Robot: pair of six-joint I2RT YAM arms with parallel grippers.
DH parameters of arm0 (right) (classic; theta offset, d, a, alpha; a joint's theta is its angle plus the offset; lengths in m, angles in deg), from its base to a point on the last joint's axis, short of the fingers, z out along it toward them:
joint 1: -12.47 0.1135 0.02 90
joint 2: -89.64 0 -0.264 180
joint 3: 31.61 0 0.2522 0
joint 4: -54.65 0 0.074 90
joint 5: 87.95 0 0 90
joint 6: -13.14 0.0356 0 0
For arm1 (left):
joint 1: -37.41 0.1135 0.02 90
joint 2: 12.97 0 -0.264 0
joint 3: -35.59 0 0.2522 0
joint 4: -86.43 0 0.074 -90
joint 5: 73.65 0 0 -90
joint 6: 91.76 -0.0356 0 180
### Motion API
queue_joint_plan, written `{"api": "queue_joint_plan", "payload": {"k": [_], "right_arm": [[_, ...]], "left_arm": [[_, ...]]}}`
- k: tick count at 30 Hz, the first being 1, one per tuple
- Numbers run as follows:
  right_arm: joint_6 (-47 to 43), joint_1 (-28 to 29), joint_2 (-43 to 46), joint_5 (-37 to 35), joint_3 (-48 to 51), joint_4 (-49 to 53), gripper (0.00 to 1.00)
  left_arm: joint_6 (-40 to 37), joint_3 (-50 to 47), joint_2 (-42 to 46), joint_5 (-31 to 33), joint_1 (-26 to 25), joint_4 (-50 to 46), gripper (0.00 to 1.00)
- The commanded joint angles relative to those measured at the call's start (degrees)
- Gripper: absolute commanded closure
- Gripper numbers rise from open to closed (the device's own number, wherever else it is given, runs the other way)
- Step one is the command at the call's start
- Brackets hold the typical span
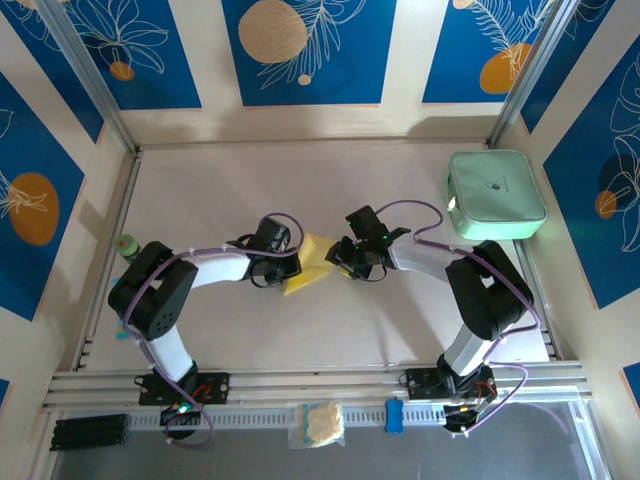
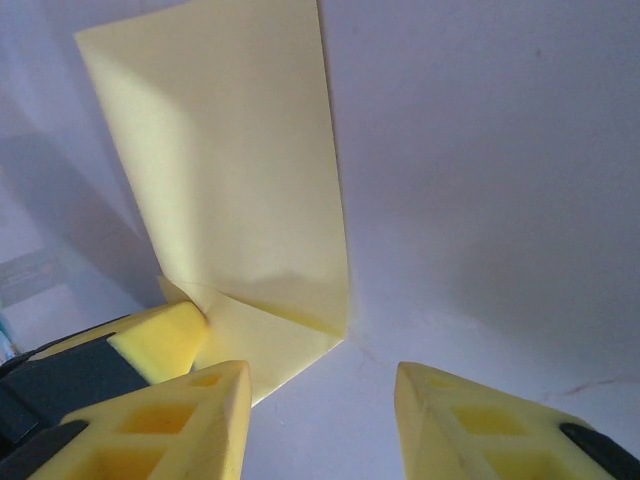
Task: Fold a paper plane with a square sheet of paper (pick it up from the middle)
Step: Fold the wing for the fifth time at the center of the table.
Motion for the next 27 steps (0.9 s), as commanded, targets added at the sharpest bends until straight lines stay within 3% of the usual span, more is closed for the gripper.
{"api": "queue_joint_plan", "payload": {"k": [1,15,27], "right_arm": [[3.53,1.22,-1.97,0.94,-0.46,-0.27,0.58],[3.39,1.69,-6.24,3.13,-2.88,-1.67,0.74],[3.13,1.82,-7.46,2.64,-4.2,1.02,0.74]], "left_arm": [[1.02,-2.43,-1.55,0.43,0.56,-3.42,0.94],[0.67,-2.39,-1.06,-0.02,0.64,-3.56,0.94],[0.83,-2.26,-1.07,-0.2,0.8,-3.51,0.94]]}}
